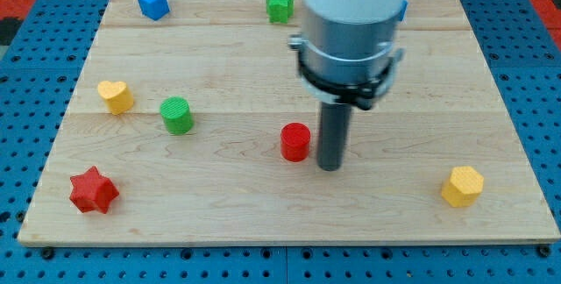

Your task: Slide the red circle diagonally to the bottom left of triangle

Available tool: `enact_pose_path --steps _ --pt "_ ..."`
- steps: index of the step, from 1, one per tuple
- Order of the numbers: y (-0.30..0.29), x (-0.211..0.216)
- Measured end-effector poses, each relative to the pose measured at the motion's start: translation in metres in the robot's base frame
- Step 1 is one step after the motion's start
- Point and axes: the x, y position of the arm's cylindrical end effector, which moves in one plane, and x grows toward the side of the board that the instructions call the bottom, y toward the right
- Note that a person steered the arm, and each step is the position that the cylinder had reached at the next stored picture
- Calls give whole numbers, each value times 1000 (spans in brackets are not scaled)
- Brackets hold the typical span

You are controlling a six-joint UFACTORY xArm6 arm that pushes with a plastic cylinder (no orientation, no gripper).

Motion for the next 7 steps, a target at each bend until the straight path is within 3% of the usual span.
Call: enact_pose_path --steps 1,2,5,7 --pt "2 50" --pt "1 75" --pt "4 75" --pt "-23 75"
